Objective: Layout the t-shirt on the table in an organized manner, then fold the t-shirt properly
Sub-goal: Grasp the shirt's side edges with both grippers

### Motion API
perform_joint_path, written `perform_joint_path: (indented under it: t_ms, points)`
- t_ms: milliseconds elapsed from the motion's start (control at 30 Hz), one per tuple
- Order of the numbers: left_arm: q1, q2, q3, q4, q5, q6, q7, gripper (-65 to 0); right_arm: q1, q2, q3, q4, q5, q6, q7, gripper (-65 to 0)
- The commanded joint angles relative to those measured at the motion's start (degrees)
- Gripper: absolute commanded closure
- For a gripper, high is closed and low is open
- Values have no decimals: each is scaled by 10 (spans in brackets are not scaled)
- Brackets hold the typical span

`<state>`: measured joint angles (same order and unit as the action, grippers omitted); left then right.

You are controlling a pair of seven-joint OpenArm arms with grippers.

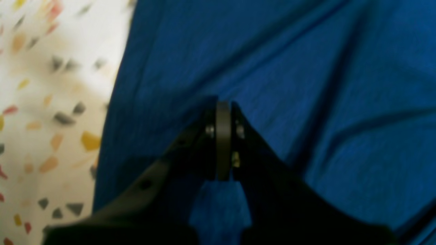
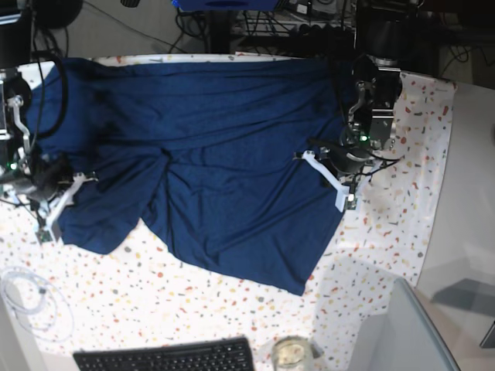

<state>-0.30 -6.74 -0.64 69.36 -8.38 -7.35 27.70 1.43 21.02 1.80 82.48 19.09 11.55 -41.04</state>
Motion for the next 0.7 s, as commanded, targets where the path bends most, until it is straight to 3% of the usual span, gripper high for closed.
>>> perform_joint_path:
  t_ms: [0, 100, 167, 300, 367, 433, 533, 667]
  points:
    - [-1, -2, -1, 12, -4, -3, -12, 0, 22, -5, 14, 13, 5, 2, 6, -197]
    - [16, -11, -33, 28, -5, -3, -33, 0, 48, -34, 22, 8, 5, 3, -2, -396]
    - [25, -13, -52, 31, -5, -3, -52, 0, 74, -55, 25, -17, 4, 3, -2, -464]
    - [35, -13, -87, 51, -5, -3, -58, 0, 159, -74, 25, -173, 1, -12, 37, -477]
    - [48, -13, -99, 71, -5, -3, -57, 0, 179, -74, 20, -232, 1, -50, 88, -477]
    - [62, -14, -112, 98, -5, -3, -57, 0, 181, -70, 14, -256, 0, -109, 132, -483]
    - [83, -15, -132, 126, -5, -3, -57, 0, 181, -61, -18, -258, -38, -162, 142, -488]
    - [97, -16, -155, 134, -5, -3, -57, 0, 185, -70, -24, -291, -65, -167, 144, -488]
